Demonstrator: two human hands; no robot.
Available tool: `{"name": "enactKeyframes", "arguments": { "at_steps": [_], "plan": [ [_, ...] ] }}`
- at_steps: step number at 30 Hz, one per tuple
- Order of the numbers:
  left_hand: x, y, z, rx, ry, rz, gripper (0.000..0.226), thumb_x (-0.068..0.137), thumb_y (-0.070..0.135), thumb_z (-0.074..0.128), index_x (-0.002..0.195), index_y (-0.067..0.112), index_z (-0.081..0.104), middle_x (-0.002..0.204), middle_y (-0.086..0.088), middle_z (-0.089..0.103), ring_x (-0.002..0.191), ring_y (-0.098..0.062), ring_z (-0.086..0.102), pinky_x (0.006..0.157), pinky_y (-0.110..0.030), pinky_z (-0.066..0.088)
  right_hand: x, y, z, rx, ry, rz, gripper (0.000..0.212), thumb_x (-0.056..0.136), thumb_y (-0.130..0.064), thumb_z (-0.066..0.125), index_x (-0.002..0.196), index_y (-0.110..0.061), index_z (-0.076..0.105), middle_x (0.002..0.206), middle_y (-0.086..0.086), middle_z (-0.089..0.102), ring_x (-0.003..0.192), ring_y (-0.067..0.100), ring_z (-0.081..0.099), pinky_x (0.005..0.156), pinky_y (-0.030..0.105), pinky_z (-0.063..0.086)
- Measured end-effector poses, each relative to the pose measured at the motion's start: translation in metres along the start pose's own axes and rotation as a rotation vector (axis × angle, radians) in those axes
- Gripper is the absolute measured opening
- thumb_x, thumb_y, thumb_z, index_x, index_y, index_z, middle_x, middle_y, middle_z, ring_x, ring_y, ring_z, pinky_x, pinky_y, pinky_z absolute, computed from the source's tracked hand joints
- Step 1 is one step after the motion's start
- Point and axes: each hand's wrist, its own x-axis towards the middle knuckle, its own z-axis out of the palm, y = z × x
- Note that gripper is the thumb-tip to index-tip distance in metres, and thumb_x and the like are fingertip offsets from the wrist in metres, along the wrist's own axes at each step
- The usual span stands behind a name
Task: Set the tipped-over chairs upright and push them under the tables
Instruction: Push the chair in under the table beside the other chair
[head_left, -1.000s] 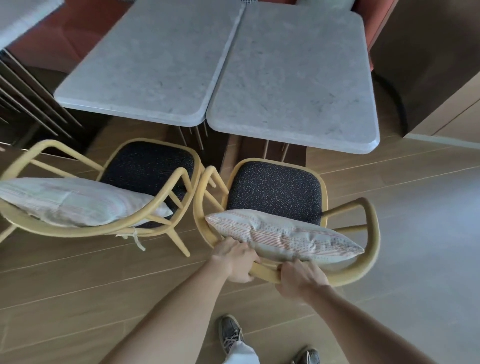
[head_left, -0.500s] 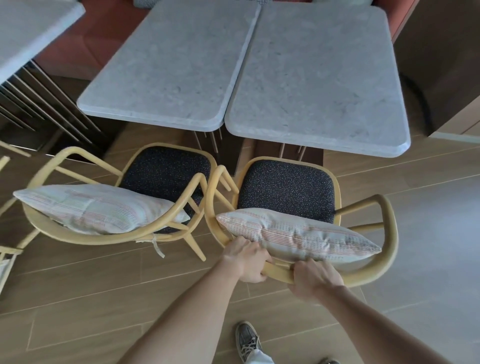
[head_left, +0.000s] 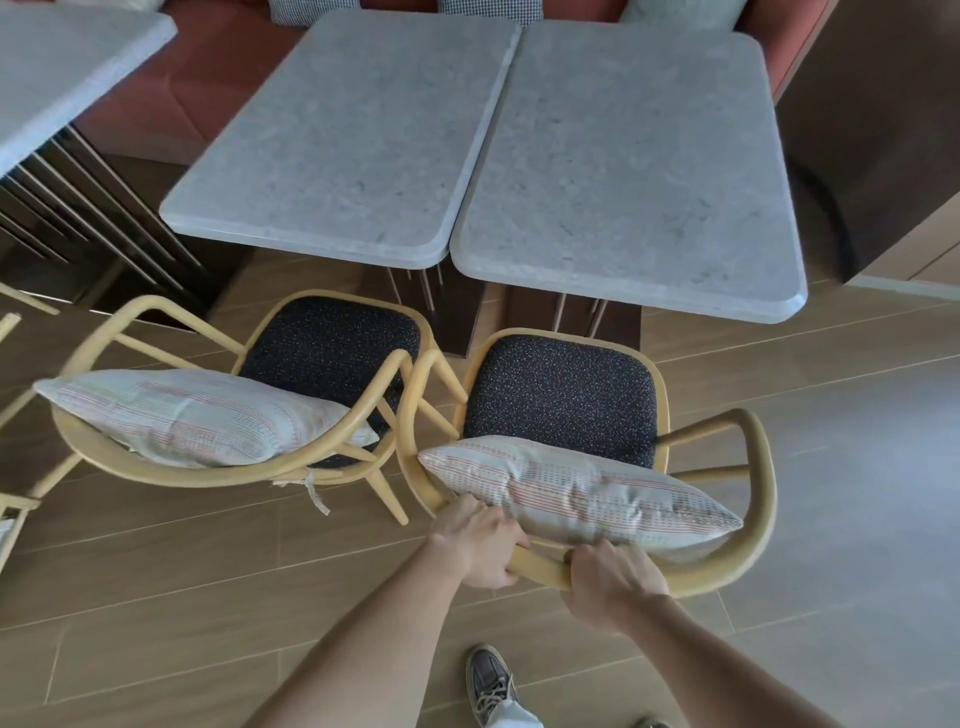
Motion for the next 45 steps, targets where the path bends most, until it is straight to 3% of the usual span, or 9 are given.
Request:
{"name": "enactKeyframes", "arguments": {
  "at_steps": [12,16,20,25,38,43,45],
  "plan": [
    [-0.008,0.006,0.005,-0.01,0.021,-0.05,0.044,0.093,0.054,0.061,0.135,0.043,0.068,0.114,-0.004,0.079,0.102,-0.032,0.075,0.088,-0.04,0.056,-0.002,-0.003,0.007,0.023,0.014,0.025,0.035,0.095,-0.032,0.047,0.115,-0.021,0.075,0.108,0.006,0.078,0.095,0.031,0.073,0.078,0.037,0.053],
    [-0.006,0.023,0.004,-0.058,0.008,-0.135,0.04,0.092,0.054,0.063,0.123,0.032,0.074,0.12,-0.005,0.077,0.112,-0.032,0.073,0.095,-0.042,0.052,0.0,-0.005,0.009,-0.015,0.022,0.009,0.032,0.096,-0.034,0.049,0.112,-0.022,0.074,0.108,0.005,0.078,0.096,0.028,0.073,0.072,0.033,0.04],
    [-0.001,0.04,0.005,0.016,0.004,-0.166,0.038,0.094,0.05,0.064,0.121,0.026,0.073,0.116,-0.01,0.076,0.108,-0.034,0.074,0.087,-0.041,0.052,0.0,-0.002,0.011,0.024,0.018,0.041,0.029,0.095,-0.033,0.052,0.111,-0.019,0.071,0.109,0.007,0.076,0.097,0.031,0.072,0.07,0.036,0.045],
    [0.002,0.038,0.013,0.078,0.017,-0.151,0.041,0.097,0.055,0.061,0.122,0.024,0.071,0.112,-0.009,0.076,0.1,-0.032,0.074,0.085,-0.042,0.049,-0.003,-0.002,0.014,0.066,0.03,0.054,0.024,0.096,-0.034,0.052,0.107,-0.018,0.068,0.104,0.007,0.073,0.079,0.029,0.056,0.069,0.038,0.044],
    [-0.002,0.036,0.021,0.046,0.018,-0.13,0.041,0.094,0.057,0.061,0.118,0.025,0.072,0.107,-0.007,0.076,0.097,-0.031,0.073,0.085,-0.043,0.046,-0.004,-0.008,0.021,0.074,0.03,0.061,0.029,0.095,-0.04,0.054,0.108,-0.017,0.067,0.098,0.008,0.071,0.077,0.031,0.053,0.069,0.037,0.043],
    [-0.005,0.033,0.018,0.054,0.037,-0.118,0.041,0.093,0.057,0.062,0.116,0.025,0.074,0.106,-0.007,0.078,0.095,-0.031,0.074,0.086,-0.041,0.052,-0.003,-0.01,0.02,0.055,0.022,0.057,0.03,0.095,-0.04,0.053,0.108,-0.017,0.067,0.1,0.009,0.071,0.076,0.03,0.053,0.068,0.038,0.042],
    [-0.006,0.034,0.018,0.048,0.049,-0.111,0.041,0.093,0.057,0.062,0.116,0.026,0.074,0.107,-0.007,0.078,0.096,-0.031,0.074,0.087,-0.042,0.053,-0.003,-0.008,0.023,0.029,0.032,0.047,0.03,0.095,-0.039,0.053,0.107,-0.017,0.068,0.091,0.006,0.068,0.074,0.03,0.054,0.067,0.037,0.042]
  ]
}}
